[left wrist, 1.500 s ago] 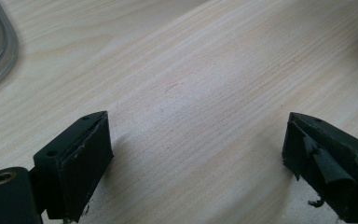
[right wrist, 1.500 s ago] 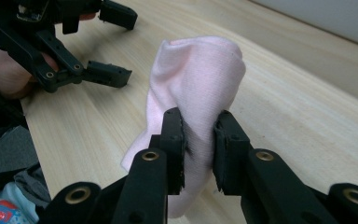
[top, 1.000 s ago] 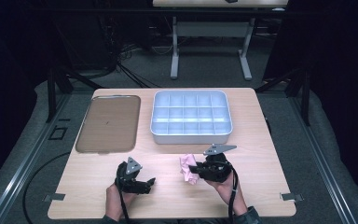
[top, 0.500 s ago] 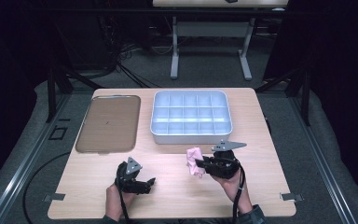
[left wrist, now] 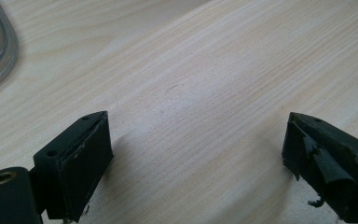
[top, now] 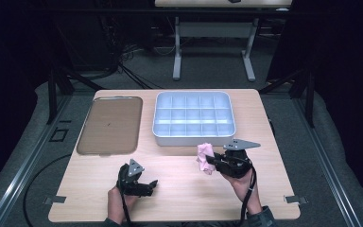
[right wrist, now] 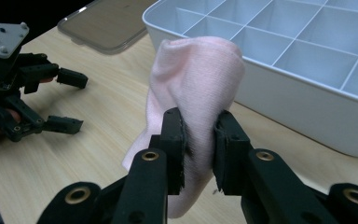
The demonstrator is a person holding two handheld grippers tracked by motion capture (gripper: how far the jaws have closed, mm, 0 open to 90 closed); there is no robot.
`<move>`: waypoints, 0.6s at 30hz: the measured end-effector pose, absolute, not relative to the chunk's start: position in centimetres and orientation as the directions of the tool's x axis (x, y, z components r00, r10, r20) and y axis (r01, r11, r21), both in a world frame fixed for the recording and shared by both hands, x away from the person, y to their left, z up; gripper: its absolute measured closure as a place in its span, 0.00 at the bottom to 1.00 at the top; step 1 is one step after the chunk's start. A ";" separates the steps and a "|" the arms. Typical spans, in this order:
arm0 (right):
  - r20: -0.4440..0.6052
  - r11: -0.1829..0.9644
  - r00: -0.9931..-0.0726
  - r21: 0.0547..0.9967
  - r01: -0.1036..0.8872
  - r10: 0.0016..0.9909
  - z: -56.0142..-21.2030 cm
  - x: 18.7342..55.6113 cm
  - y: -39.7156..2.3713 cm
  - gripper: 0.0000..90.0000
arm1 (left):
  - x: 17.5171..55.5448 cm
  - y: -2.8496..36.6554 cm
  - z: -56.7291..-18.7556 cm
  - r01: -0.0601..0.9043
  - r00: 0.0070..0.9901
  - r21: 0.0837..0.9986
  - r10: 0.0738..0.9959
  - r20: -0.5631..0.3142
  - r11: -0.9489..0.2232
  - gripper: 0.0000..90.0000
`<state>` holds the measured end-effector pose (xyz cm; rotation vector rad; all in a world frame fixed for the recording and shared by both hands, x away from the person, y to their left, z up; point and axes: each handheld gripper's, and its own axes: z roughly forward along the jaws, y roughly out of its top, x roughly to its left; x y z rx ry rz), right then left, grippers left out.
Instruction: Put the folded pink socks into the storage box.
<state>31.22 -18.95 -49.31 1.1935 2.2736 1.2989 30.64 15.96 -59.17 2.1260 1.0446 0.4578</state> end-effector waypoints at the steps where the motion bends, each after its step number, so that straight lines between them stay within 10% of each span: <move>1: 0.162 0.258 -0.624 0.811 0.526 0.764 -49.2 31.2 -19.1 0.84 | 30.6 16.0 -59.2 0.540 0.609 0.730 0.793 0.003 -0.418 0.09; 18: 0.130 0.239 -0.587 0.827 0.509 0.799 -47.8 31.8 -20.6 0.84 | 30.7 16.0 -59.1 0.539 0.611 0.729 0.792 0.007 -0.422 0.09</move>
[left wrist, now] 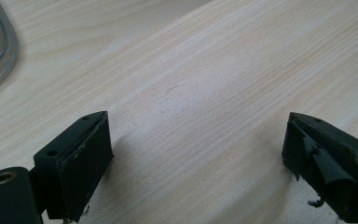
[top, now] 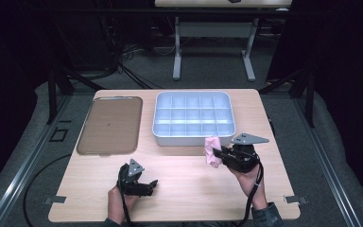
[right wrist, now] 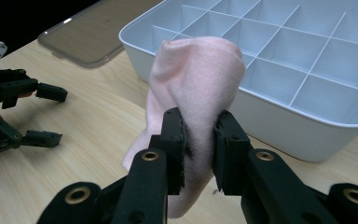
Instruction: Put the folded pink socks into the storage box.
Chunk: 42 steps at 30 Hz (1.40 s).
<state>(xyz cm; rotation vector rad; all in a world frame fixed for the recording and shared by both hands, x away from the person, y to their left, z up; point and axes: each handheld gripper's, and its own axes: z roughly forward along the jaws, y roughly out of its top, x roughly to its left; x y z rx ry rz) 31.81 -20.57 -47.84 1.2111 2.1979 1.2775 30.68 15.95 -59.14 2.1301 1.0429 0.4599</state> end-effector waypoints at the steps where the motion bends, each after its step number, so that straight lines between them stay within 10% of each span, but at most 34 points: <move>1: 0.130 0.236 -0.585 0.829 0.507 0.800 -47.8 31.8 -20.6 0.84 | 30.7 16.0 -59.1 0.539 0.611 0.729 0.792 0.007 -0.422 0.09; 42: 0.081 0.224 -0.548 0.855 0.467 0.833 -45.0 34.3 -22.6 0.84 | 30.7 15.9 -59.1 0.538 0.609 0.730 0.793 0.008 -0.421 0.09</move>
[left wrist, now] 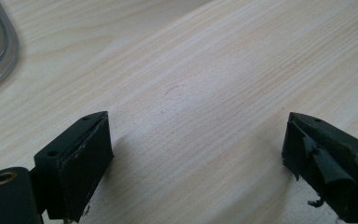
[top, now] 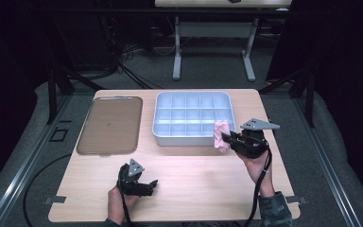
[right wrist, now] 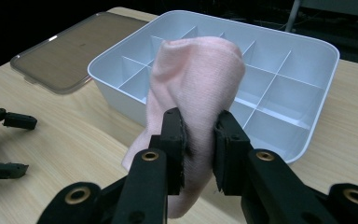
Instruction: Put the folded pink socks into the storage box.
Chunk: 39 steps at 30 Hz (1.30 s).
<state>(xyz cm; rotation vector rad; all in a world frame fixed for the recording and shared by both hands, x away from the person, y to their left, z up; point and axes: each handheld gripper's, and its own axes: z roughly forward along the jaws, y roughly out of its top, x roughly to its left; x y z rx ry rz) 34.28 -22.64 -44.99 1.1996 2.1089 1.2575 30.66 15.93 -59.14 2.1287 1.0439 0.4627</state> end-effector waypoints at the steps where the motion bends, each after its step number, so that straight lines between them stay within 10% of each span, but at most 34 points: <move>1: 0.081 0.228 -0.549 0.852 0.471 0.832 -44.9 34.4 -22.7 0.84 | 30.7 15.9 -59.1 0.538 0.610 0.730 0.792 0.009 -0.422 0.09; 39: -0.019 0.278 -0.487 0.840 0.467 0.873 -45.6 40.9 -22.9 0.84 | 30.7 15.9 -59.1 0.540 0.610 0.729 0.793 0.006 -0.421 0.09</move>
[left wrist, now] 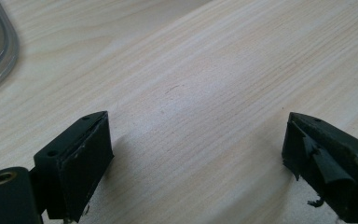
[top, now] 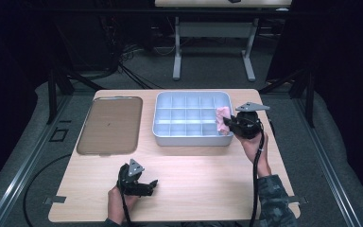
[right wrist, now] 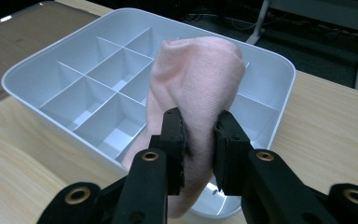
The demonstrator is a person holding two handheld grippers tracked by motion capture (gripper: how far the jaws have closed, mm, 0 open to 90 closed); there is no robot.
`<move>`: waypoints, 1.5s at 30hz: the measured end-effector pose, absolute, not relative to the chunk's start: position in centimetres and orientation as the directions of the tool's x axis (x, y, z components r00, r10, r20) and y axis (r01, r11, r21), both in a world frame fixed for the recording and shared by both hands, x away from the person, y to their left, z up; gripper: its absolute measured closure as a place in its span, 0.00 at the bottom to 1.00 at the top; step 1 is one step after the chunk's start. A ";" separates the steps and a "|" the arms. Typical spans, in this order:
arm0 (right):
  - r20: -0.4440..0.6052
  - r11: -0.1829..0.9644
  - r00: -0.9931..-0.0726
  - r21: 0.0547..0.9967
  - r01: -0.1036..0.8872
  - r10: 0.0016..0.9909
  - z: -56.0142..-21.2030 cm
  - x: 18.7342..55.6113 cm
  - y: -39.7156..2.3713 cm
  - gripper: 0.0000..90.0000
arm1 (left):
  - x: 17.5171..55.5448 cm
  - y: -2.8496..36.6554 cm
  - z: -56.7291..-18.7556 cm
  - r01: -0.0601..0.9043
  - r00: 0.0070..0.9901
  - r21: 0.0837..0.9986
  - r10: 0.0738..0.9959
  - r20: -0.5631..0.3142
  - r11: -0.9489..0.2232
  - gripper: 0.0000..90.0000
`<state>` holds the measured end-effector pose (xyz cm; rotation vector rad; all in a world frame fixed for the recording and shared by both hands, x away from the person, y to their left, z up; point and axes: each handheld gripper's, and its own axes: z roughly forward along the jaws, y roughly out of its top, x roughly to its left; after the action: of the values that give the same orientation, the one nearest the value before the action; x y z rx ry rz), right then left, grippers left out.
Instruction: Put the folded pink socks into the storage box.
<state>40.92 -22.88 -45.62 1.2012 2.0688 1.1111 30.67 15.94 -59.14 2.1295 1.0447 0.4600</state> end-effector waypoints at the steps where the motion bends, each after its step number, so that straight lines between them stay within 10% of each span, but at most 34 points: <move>1: -0.022 0.281 -0.483 0.836 0.471 0.875 -45.7 41.1 -22.9 0.84 | 30.7 15.9 -59.1 0.540 0.609 0.729 0.793 0.006 -0.421 0.09; 45: -0.082 0.367 -0.461 0.731 0.575 0.884 -51.0 45.4 -23.5 0.84 | 30.7 15.9 -59.1 0.539 0.610 0.729 0.792 0.007 -0.422 0.09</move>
<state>45.45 -23.54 -51.05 1.2618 2.1672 0.8826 30.67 15.94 -59.15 2.1293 1.0437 0.4611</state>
